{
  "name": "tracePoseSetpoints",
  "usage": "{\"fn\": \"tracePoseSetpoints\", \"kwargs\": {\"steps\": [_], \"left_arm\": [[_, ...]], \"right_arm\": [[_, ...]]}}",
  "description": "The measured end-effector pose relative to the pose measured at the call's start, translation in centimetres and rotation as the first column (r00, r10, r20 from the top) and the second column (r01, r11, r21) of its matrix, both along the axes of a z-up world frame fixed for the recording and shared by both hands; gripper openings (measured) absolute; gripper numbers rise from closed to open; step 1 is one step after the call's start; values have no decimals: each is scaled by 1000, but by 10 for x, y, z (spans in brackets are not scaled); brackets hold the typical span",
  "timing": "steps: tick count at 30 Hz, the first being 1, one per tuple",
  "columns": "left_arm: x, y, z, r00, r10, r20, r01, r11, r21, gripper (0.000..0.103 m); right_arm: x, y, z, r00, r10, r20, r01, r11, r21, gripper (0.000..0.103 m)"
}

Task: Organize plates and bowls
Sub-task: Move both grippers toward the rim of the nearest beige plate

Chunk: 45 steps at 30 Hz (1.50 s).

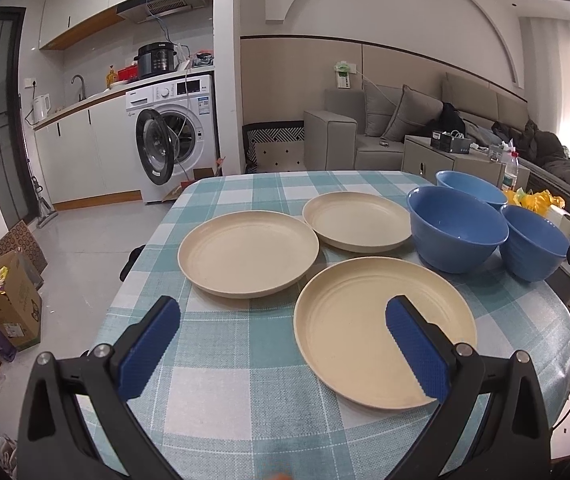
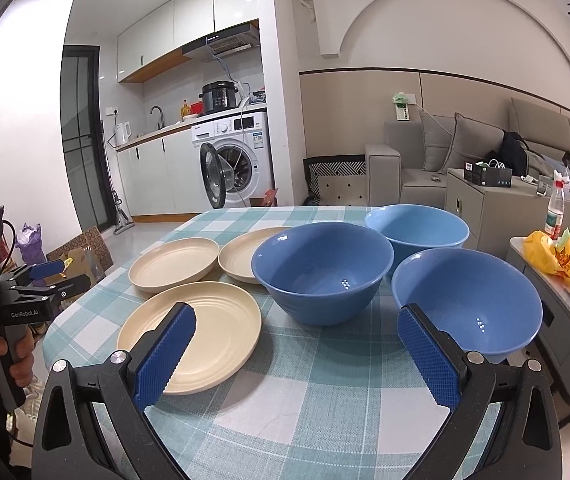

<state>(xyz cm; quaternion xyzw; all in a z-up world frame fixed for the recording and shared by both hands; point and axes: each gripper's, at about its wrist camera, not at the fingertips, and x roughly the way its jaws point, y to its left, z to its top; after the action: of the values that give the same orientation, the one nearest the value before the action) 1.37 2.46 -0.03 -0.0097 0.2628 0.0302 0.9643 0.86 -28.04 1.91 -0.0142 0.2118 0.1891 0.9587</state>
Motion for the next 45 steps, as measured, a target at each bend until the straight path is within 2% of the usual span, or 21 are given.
{"fn": "tracePoseSetpoints", "kwargs": {"steps": [21, 38, 45], "left_arm": [[21, 23, 9, 998, 61, -3, -61, 998, -6, 103], [42, 42, 17, 997, 76, -8, -77, 997, -9, 103], [55, 47, 21, 995, 94, -15, -94, 996, -6, 103]], "right_arm": [[26, 24, 19, 998, 65, 5, -65, 996, -55, 103], [58, 47, 36, 998, 61, -14, -62, 993, -96, 103], [78, 58, 46, 995, 89, -50, -92, 994, -66, 103]]}}
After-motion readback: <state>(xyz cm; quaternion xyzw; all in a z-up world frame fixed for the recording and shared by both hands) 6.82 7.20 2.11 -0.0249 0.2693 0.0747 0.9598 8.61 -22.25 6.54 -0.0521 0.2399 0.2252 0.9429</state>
